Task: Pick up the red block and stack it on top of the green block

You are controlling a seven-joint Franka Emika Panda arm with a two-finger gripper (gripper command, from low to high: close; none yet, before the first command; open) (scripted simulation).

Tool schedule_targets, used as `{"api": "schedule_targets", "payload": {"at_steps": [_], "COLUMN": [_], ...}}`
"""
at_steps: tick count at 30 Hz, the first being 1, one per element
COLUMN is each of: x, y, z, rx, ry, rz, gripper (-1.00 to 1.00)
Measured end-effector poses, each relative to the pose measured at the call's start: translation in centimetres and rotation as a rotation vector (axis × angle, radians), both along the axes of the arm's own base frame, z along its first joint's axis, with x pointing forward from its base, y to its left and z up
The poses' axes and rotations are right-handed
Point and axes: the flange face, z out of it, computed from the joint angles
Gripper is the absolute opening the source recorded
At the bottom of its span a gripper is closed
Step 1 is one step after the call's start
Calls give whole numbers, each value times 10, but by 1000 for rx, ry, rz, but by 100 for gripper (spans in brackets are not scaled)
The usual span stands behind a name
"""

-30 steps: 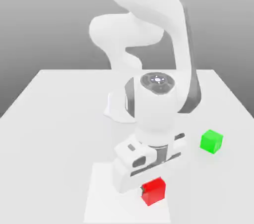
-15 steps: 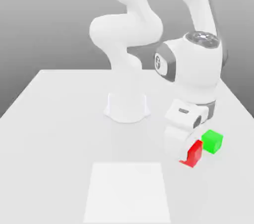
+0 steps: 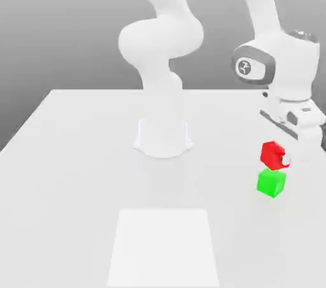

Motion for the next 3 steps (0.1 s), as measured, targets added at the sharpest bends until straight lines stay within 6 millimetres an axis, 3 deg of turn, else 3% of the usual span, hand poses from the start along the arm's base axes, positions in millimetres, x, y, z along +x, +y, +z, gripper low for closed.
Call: {"api": "schedule_targets", "payload": {"at_steps": [3], "x": [0], "y": [0], "z": [0], "rx": [0], "ry": [0], "rz": [-1], "gripper": [100]}}
